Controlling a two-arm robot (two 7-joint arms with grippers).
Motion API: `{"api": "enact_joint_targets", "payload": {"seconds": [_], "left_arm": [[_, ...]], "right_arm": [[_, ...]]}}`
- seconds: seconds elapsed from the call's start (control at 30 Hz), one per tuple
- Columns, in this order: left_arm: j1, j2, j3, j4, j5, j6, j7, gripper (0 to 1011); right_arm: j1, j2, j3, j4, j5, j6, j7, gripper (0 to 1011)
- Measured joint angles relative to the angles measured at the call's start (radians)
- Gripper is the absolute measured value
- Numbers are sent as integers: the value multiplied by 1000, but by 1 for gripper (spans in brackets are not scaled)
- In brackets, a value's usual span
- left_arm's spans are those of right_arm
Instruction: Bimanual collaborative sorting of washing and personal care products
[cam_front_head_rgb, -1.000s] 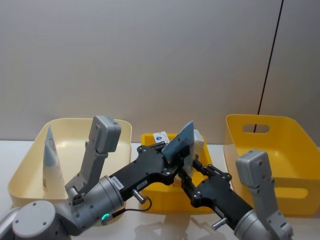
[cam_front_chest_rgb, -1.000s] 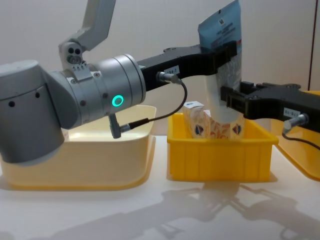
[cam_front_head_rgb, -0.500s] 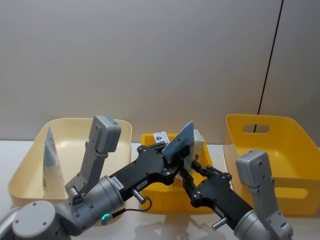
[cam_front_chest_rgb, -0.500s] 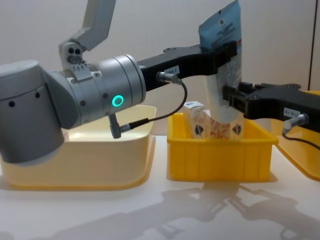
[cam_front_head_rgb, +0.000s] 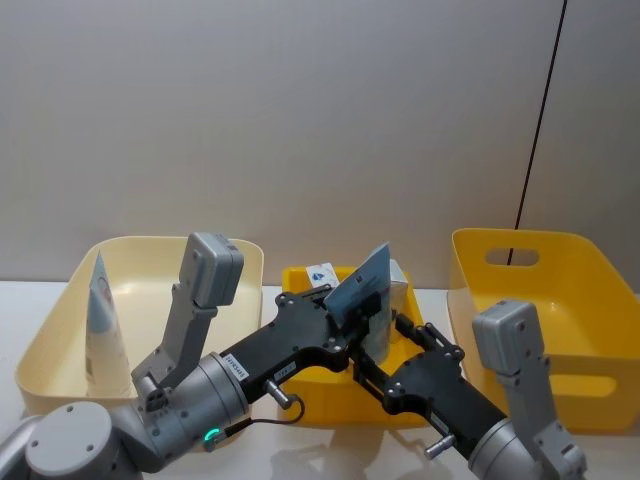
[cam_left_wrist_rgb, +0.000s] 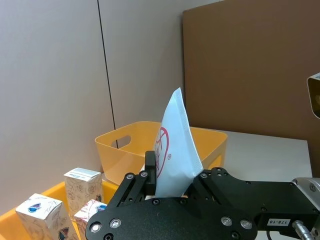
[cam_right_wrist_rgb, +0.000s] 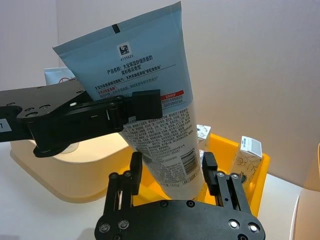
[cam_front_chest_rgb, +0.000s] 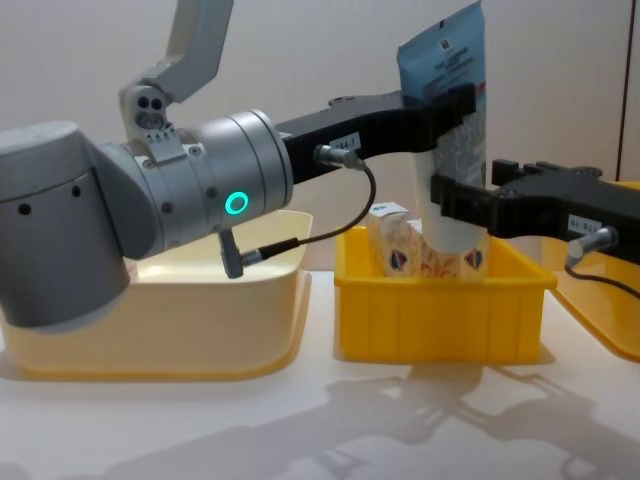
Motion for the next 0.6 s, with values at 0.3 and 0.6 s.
{"api": "enact_joint_targets", "payload": {"seconds": [0.3,0.6], "left_arm": [[0,0,0,0,0,0,-1,236],[0,0,0,0,0,0,-1,234]], "right_arm": [[0,0,-1,0,0,0,0,985],[-1,0,1,-1,0,0,1,1001]]}}
